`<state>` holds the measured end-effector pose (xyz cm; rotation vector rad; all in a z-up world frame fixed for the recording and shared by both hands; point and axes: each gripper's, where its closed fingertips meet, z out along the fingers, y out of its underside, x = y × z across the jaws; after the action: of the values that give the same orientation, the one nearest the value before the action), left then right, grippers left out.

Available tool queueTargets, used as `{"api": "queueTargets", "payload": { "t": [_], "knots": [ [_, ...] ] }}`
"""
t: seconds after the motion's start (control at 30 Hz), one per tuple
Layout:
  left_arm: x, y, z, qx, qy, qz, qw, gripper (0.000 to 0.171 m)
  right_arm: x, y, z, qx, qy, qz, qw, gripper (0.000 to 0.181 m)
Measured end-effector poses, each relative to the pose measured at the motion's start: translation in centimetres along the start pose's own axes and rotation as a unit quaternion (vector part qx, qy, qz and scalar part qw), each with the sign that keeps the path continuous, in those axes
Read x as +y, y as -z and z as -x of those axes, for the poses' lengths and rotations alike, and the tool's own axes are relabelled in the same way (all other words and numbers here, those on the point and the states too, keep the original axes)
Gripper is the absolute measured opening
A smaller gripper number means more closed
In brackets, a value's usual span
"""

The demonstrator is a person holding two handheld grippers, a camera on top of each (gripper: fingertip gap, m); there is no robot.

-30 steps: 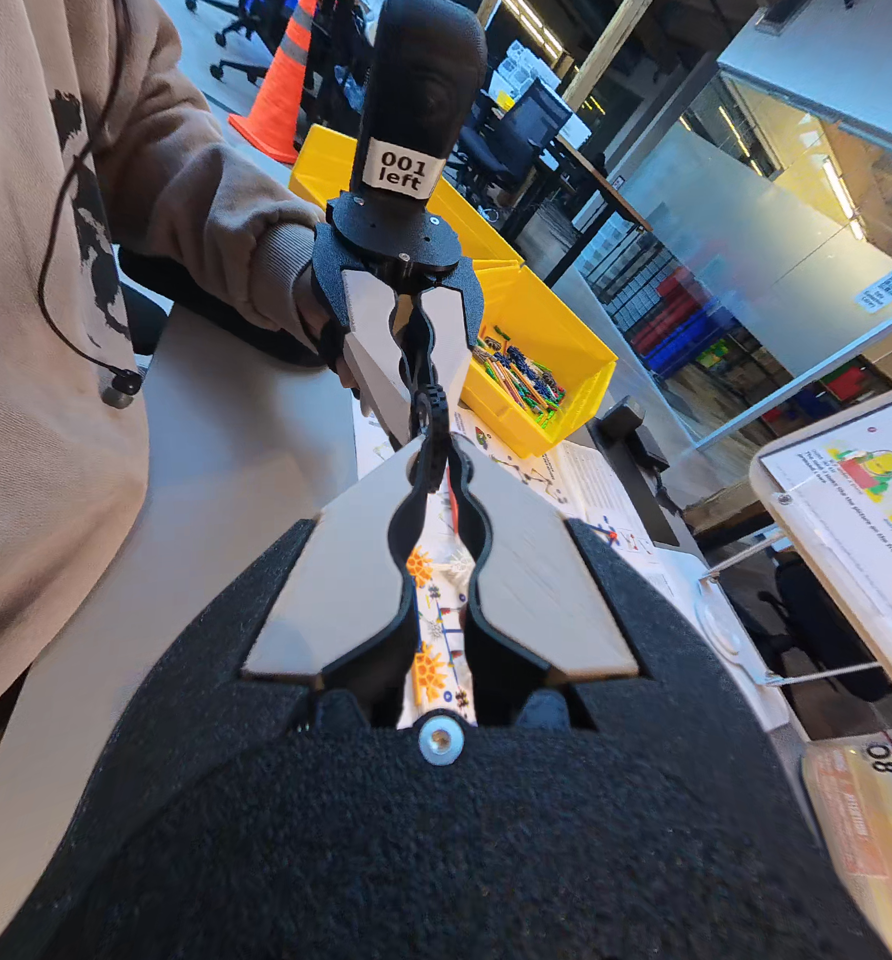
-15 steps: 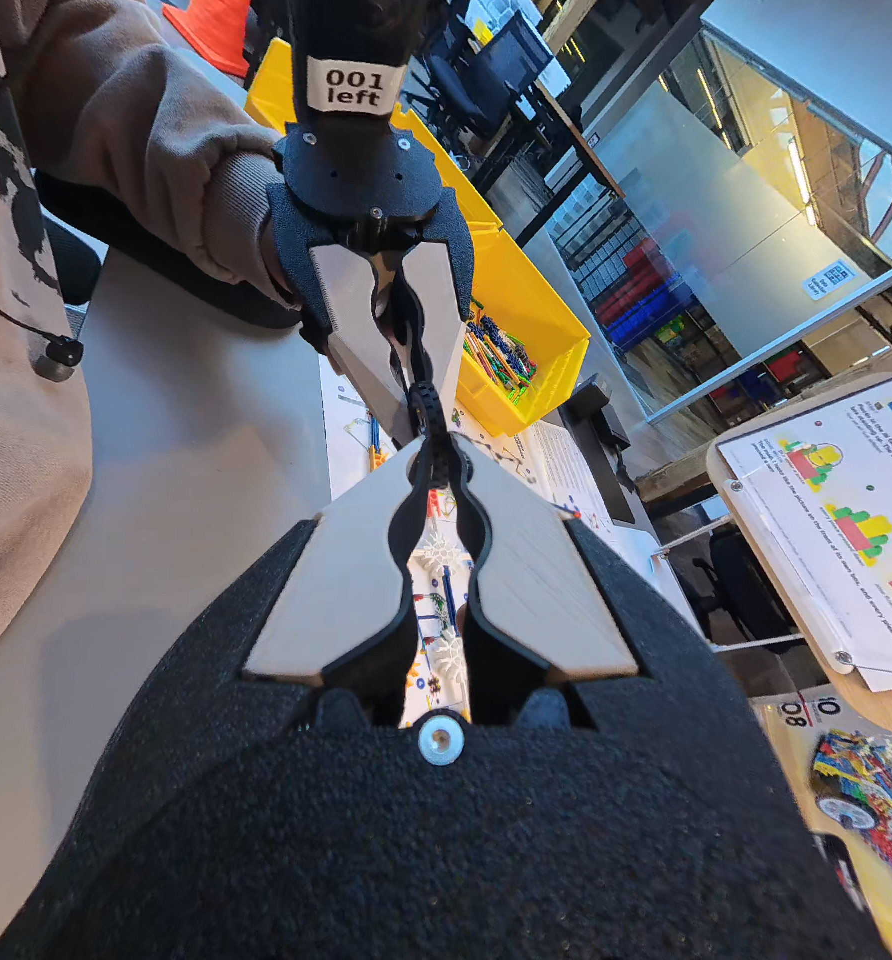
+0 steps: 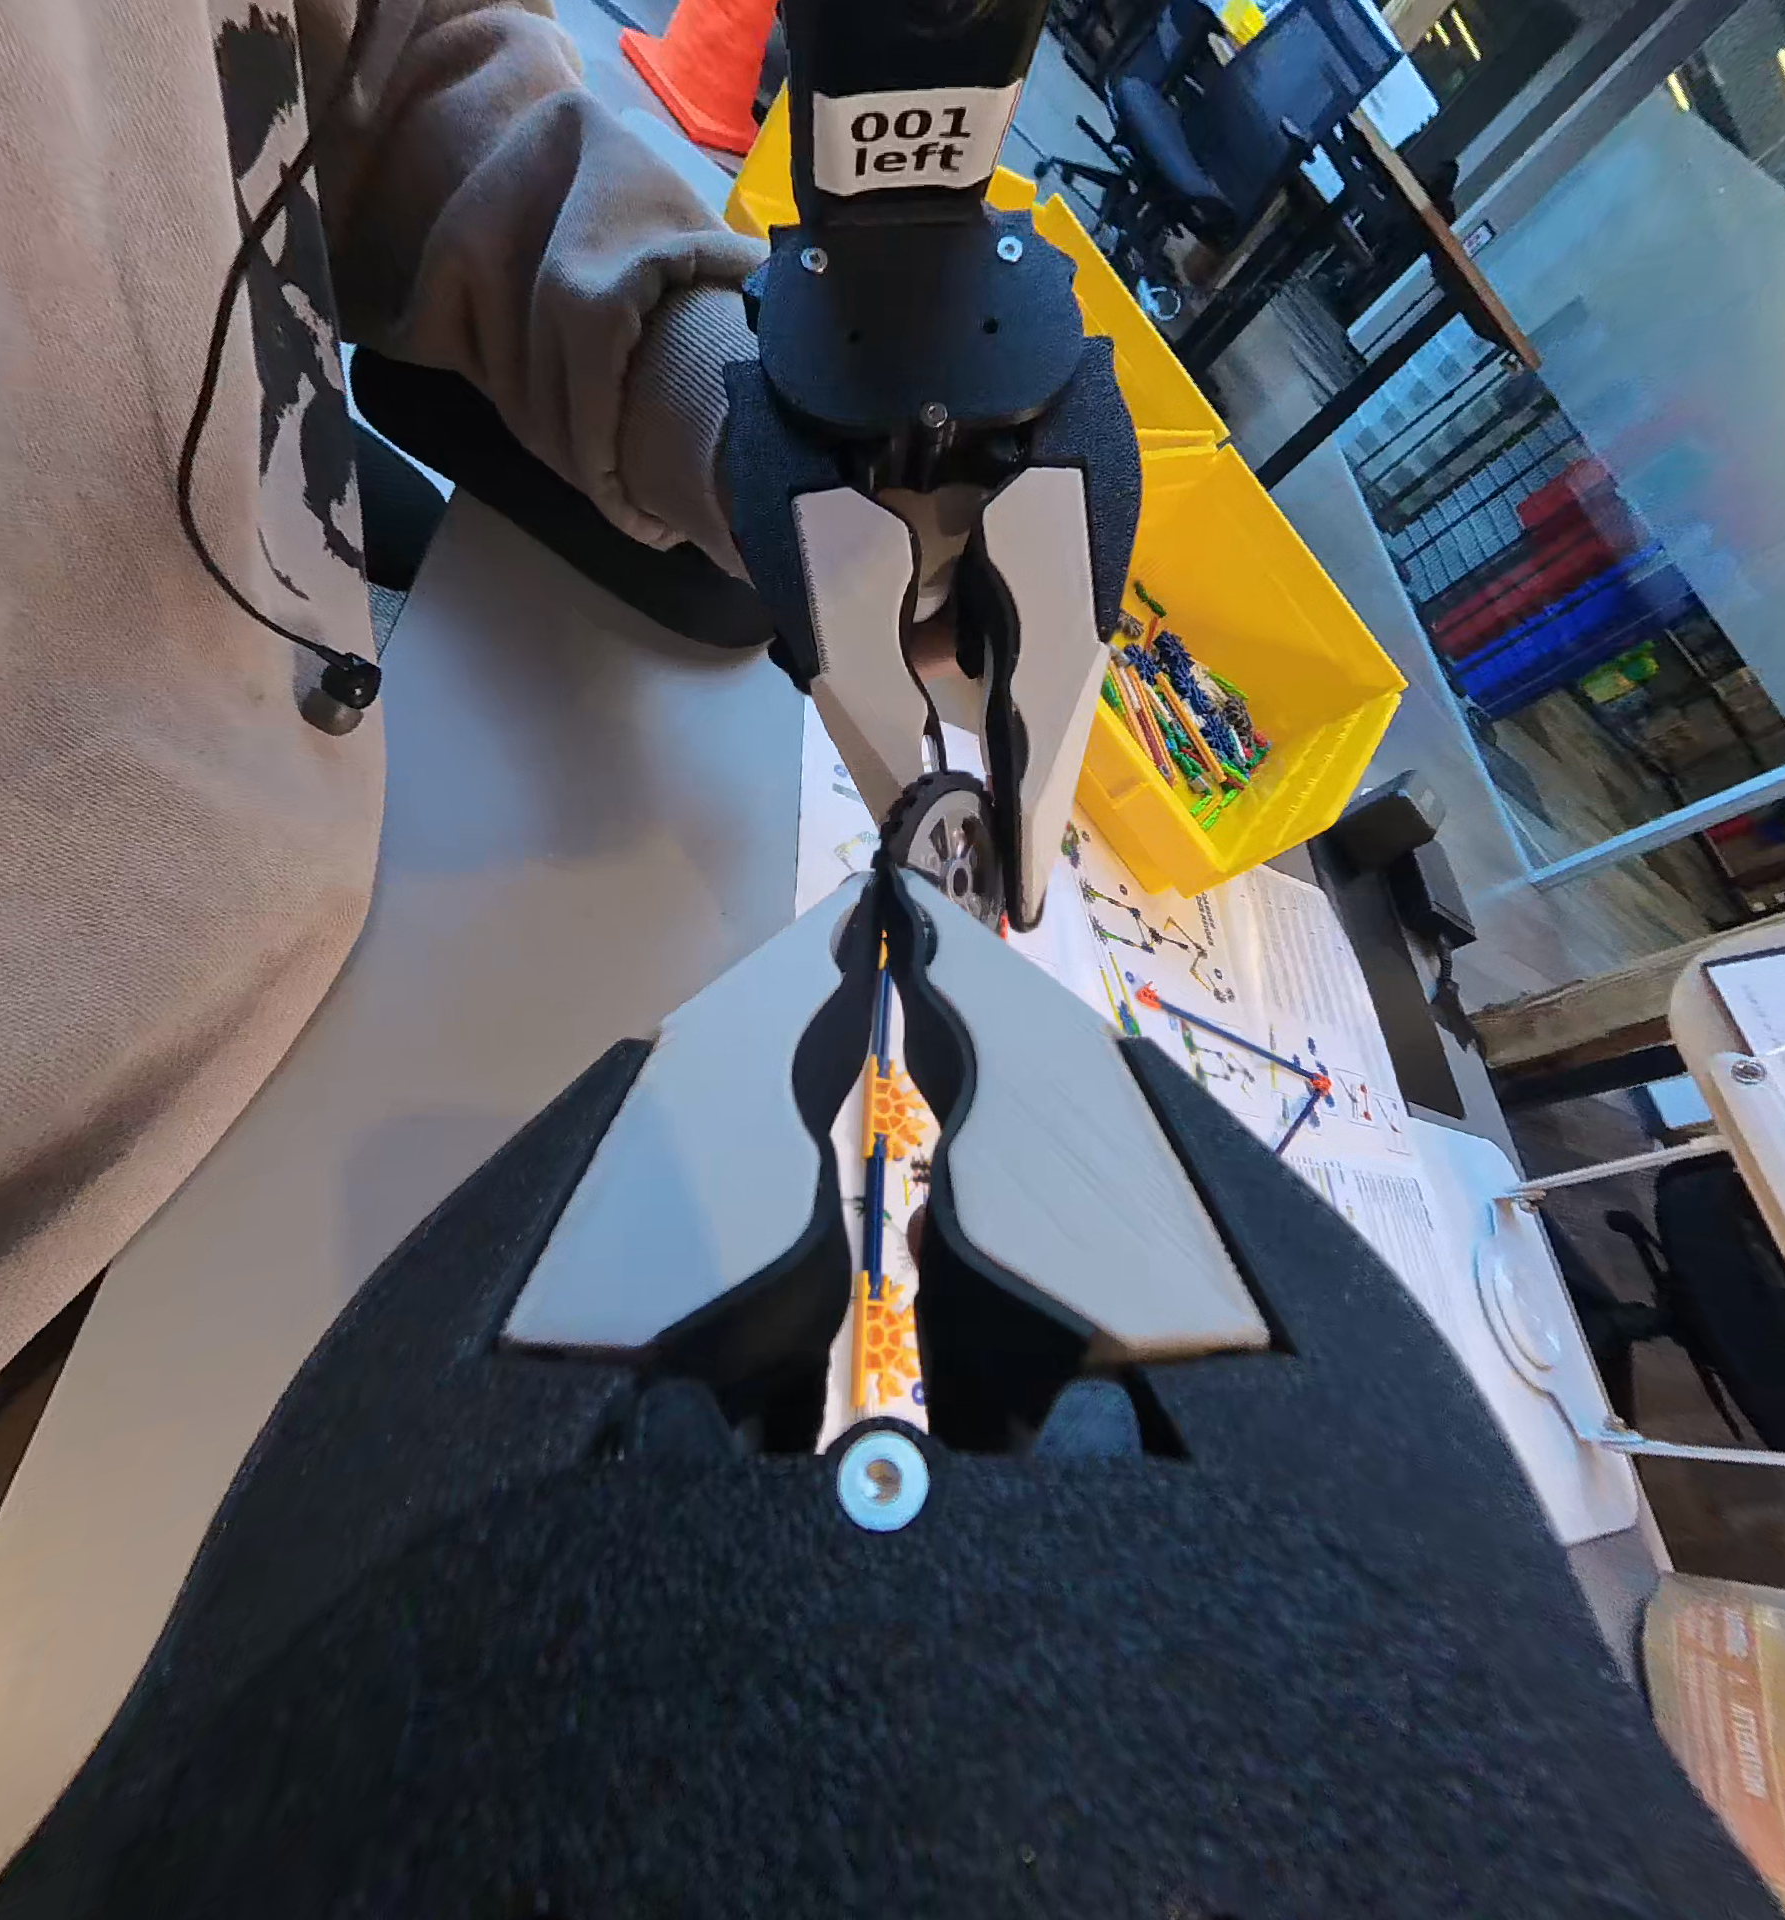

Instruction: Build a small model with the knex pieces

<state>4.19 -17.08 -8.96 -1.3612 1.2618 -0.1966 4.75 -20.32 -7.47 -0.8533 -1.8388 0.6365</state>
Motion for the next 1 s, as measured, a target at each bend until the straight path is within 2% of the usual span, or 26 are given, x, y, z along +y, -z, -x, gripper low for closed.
{"api": "queueTargets", "payload": {
  "t": [0.17, 0.33, 0.43, 0.63, 1.0],
  "knots": [
    [-0.7, 0.2, 0.2, -0.016, -0.027, -0.010, 0.999, 0.004, -1.0, 1.0, -1.8, 0.048, 0.010, -0.029, 0.998, 0.000],
    [-1.0, 0.3, 0.7, -0.057, -0.100, -0.003, 0.993, 0.003, -1.1, 1.3, -1.8, 0.102, 0.065, -0.043, 0.992, 0.000],
    [-0.9, 0.3, 0.6, -0.064, -0.115, -0.002, 0.991, 0.003, -0.9, 1.3, -1.9, 0.129, 0.092, -0.037, 0.987, 0.004],
    [-1.1, 0.3, 0.6, -0.067, -0.117, -0.009, 0.991, 0.003, -0.7, 1.3, -1.6, 0.140, 0.107, -0.024, 0.984, 0.010],
    [-1.4, 0.1, -0.1, -0.056, -0.121, -0.016, 0.991, 0.003, -1.0, 0.8, -1.3, 0.142, 0.113, -0.020, 0.983, 0.006]
  ]
}}
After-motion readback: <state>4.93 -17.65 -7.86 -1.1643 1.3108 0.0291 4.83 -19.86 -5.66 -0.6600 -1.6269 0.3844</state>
